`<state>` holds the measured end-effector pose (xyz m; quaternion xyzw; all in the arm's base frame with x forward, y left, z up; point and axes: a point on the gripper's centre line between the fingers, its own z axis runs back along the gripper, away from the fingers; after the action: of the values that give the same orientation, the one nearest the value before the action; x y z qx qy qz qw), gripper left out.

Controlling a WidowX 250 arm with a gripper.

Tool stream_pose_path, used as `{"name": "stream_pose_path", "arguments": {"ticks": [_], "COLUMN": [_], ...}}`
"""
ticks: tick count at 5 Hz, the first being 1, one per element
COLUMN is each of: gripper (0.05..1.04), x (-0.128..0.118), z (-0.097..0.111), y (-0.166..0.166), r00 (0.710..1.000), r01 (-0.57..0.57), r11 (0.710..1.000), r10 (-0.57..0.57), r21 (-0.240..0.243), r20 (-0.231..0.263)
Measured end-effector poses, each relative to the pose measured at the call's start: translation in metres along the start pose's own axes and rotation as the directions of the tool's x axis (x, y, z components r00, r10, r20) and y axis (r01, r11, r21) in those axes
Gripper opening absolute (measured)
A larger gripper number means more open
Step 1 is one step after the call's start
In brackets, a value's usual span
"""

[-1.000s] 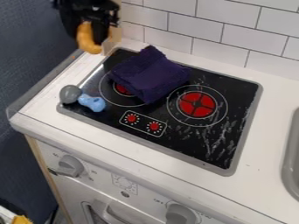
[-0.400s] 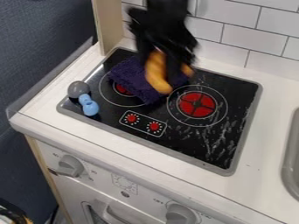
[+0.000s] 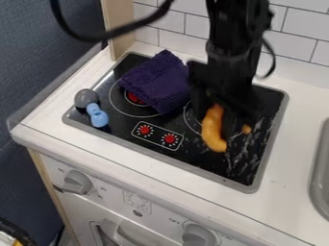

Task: Move the croissant to the lower right side of the stove

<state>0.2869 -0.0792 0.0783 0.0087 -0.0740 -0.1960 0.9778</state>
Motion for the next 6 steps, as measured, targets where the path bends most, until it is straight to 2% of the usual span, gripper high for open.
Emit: {"name": "stream_pose_path", "arguments": {"ticks": [1, 2, 3, 4, 6], "gripper": [0.639, 0.639, 0.713, 0.977, 1.000], "x": [-0.006, -0.007, -0.008, -0.010, -0.008], "z": [-0.018, -0.024, -0.028, -0.030, -0.005], "y": [-0.001, -0.002, -0.002, -0.002, -0.001], "r00": [1.000, 0.999, 0.998, 0.997, 1.000], "r01": [0.000, 0.009, 0.006, 0.002, 0.007], "r11": [1.000, 1.000, 1.000, 1.000, 1.000], "r10": [0.000, -0.010, -0.007, -0.003, -0.007], "r21": [0.001, -0.007, -0.015, -0.015, -0.007], "r20": [-0.025, -0.038, -0.060, -0.077, -0.029]}}
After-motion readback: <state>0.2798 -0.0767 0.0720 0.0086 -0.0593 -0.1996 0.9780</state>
